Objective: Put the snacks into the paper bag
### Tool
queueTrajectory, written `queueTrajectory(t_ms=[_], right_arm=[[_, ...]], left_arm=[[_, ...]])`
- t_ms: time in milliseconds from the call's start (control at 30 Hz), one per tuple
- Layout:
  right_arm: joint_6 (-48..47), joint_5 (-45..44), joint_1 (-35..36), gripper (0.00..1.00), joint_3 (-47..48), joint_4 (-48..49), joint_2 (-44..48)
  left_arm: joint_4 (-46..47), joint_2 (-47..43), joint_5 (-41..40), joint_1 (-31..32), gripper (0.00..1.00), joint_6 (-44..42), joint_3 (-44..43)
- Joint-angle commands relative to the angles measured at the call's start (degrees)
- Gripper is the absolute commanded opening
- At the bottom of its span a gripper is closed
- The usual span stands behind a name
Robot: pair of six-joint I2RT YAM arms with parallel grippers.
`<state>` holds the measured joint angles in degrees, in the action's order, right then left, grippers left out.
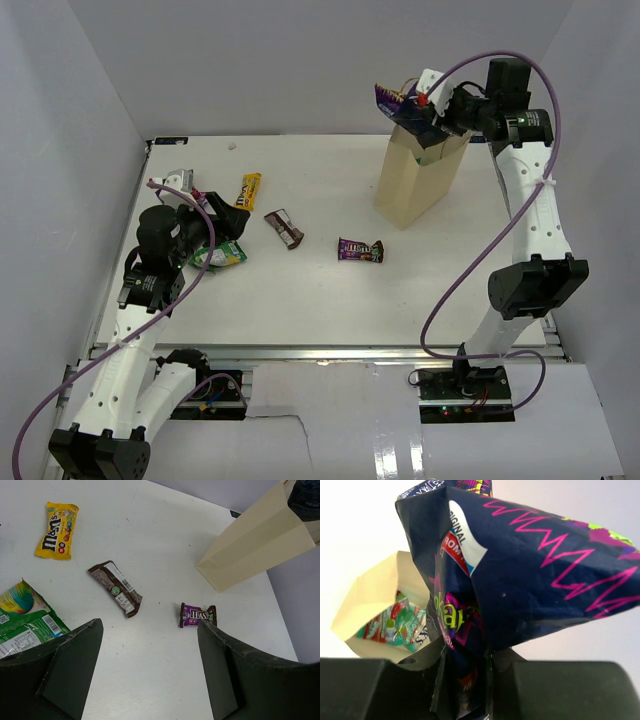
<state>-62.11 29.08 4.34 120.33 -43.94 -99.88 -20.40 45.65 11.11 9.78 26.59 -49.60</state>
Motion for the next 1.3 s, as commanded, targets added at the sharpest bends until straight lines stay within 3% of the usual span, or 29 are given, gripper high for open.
queueTrajectory(t_ms=[0, 233, 633, 733, 767, 833, 900, 933, 1033, 1167, 1267], right_arm=[[-5.39, -6.74, 3.13, 0.08, -1.06, 5.88, 3.37], [-7.06, -15.71, 6.03, 0.08, -1.15, 4.57, 3.11], [-9.27, -18.35, 6.21, 0.12, -5.02, 5.71, 1.79], [-6.20, -19.41, 6.21, 0.24, -4.58, 6.06, 0.91], [-5.31, -19.67, 6.21, 0.39, -4.58, 6.41, 0.74], [-3.56, -20.29, 6.12, 0.54, -4.58, 7.55, 0.65], [-0.83, -20.12, 5.86, 0.60, -4.49, 8.78, 0.65], [0.48, -20.03, 5.77, 0.67, -4.32, 9.22, 0.73], [5.05, -18.54, 4.81, 0.77, -3.53, 10.28, 1.00], [9.19, -15.21, 4.28, 0.77, -2.39, 10.63, 1.70], [13.15, -2.06, 3.75, 0.78, -3.43, 7.49, 5.37]], left_arm=[[1.59, -0.38, 1.10, -0.11, 0.87, 0.04, 0.12], [2.38, -0.21, 1.63, -0.03, 0.87, 0.31, 1.26], [2.21, -0.91, 1.63, -0.03, 0.87, -0.05, 2.06], [2.12, -1.09, 1.54, -0.03, 0.87, -0.13, 2.06], [2.12, -1.09, 1.54, -0.03, 0.87, -0.13, 2.06], [2.03, -0.91, 1.54, -0.03, 0.87, -0.22, 1.97], [2.12, -0.82, 1.63, -0.03, 0.87, -0.22, 1.88], [2.12, -0.65, 1.63, -0.03, 0.87, -0.22, 1.88], [2.12, -0.47, 1.72, -0.03, 0.86, -0.22, 1.88], [2.12, -0.12, 1.72, -0.11, 0.87, -0.05, 1.97], [1.95, 0.23, 1.46, -0.03, 0.87, 0.13, 1.97]])
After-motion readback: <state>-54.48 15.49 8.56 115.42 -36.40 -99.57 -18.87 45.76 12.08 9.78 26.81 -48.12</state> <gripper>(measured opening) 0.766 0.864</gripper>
